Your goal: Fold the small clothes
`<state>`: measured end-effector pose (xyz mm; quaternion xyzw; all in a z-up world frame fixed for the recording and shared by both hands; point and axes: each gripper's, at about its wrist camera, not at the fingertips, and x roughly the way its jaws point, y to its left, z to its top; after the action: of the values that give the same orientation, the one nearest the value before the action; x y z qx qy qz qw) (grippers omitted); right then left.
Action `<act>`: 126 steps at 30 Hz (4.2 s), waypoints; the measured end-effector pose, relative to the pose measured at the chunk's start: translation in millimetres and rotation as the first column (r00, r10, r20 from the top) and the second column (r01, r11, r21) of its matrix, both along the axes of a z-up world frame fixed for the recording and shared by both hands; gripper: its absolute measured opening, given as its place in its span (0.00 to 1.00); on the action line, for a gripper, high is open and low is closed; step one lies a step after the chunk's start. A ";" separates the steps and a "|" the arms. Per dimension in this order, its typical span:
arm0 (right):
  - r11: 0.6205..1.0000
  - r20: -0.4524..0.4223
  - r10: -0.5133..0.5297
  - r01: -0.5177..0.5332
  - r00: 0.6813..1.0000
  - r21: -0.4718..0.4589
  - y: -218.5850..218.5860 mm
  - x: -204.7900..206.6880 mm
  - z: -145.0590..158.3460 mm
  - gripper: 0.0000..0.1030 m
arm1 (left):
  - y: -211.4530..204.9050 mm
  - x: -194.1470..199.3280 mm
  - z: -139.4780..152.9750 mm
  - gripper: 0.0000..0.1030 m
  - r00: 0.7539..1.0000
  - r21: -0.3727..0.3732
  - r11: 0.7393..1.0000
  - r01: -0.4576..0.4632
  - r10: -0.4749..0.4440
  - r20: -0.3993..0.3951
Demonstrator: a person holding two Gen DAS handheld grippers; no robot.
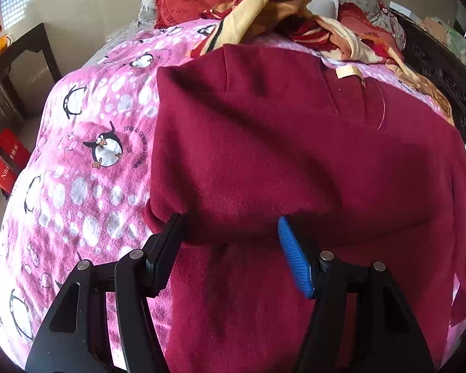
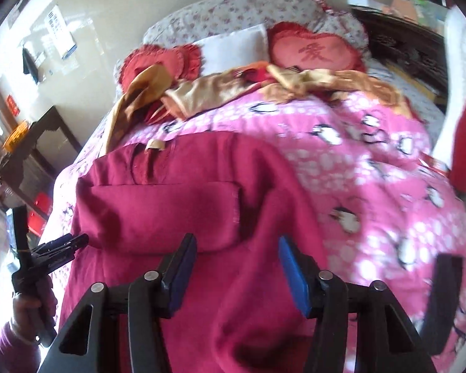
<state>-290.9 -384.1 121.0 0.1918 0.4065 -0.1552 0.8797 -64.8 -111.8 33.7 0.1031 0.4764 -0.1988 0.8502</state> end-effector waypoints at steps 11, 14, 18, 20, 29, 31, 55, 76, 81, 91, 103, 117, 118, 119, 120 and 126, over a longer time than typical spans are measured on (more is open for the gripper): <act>0.992 -0.066 -0.074 0.081 0.995 0.099 -25.9 -72.1 -26.6 0.58 | 1.4 -13.6 20.7 0.61 1.000 -0.035 0.999 0.023 -0.023 0.011; 0.987 -0.072 -0.044 0.055 0.996 0.148 -18.0 -88.7 -32.4 0.58 | 0.1 -18.8 24.2 0.61 0.999 -0.034 0.999 0.035 -0.034 0.015; 0.977 -0.069 0.002 0.013 0.998 0.215 -1.4 -106.5 -41.9 0.64 | -2.5 -24.1 25.2 0.61 0.999 -0.038 0.999 0.037 -0.037 0.009; 0.975 -0.084 0.020 -0.001 0.996 0.221 6.2 -110.0 -51.3 0.66 | -3.1 -26.0 24.7 0.61 0.999 -0.043 0.998 0.035 -0.035 0.005; 0.984 -0.043 -0.111 0.116 0.993 0.134 -2.2 -105.2 -71.0 0.10 | 10.0 -31.3 37.5 0.61 0.999 -0.047 0.998 0.035 -0.033 0.034; 0.990 0.024 -0.129 0.127 0.991 0.068 -5.8 -106.2 -38.3 0.10 | 19.1 -26.1 41.3 0.61 1.000 -0.068 0.998 0.008 -0.006 0.030; 0.796 -0.178 0.553 -0.579 0.814 -0.177 212.8 195.6 -67.8 0.11 | 112.4 21.4 44.1 0.61 0.980 -0.126 0.973 -0.196 0.198 0.009; 0.652 -0.064 0.619 -0.557 0.783 -0.515 265.8 119.3 -12.4 0.73 | 99.9 24.8 37.5 0.61 0.980 -0.134 0.971 -0.196 0.196 -0.017; 0.470 -0.150 0.600 -0.498 0.786 -0.729 283.4 86.0 -17.7 0.78 | 106.0 22.7 36.7 0.61 0.978 -0.153 0.966 -0.210 0.208 -0.027; 0.648 -0.108 0.572 -0.528 0.813 -0.549 232.2 39.9 -28.5 0.81 | 118.1 1.8 39.3 0.61 0.985 -0.192 0.967 -0.166 0.154 -0.075; 0.908 0.024 0.377 -0.365 0.926 -0.207 147.8 22.9 -28.2 0.80 | 124.8 -42.8 -8.1 0.61 0.977 -0.031 0.996 -0.088 0.080 -0.200; 0.982 0.103 0.189 -0.189 0.977 -0.011 87.2 14.1 -30.6 0.80 | 111.6 -39.6 21.8 0.09 0.987 -0.157 0.988 -0.010 -0.015 -0.157; 0.983 0.108 0.185 -0.185 0.977 -0.009 85.1 15.0 -29.5 0.80 | 110.9 -39.5 31.2 0.09 0.990 -0.176 0.984 -0.002 -0.023 -0.139; 0.984 0.112 0.180 -0.180 0.977 -0.010 82.6 16.2 -28.3 0.80 | 109.4 -39.3 40.9 0.09 0.992 -0.196 0.981 0.008 -0.032 -0.122; 0.985 0.117 0.172 -0.171 0.978 -0.017 78.8 18.3 -26.2 0.80 | 107.3 -39.4 51.2 0.09 0.994 -0.213 0.977 0.020 -0.043 -0.100; 0.998 0.119 0.059 -0.058 0.991 -0.009 28.6 57.3 -14.7 0.81 | 75.3 -33.4 96.6 0.09 0.995 -0.265 0.959 0.103 -0.104 0.012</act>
<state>-233.6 -355.6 106.3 0.1864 0.3583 -0.1188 0.9071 -98.2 -36.5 130.4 0.0130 0.4404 -0.3050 0.8443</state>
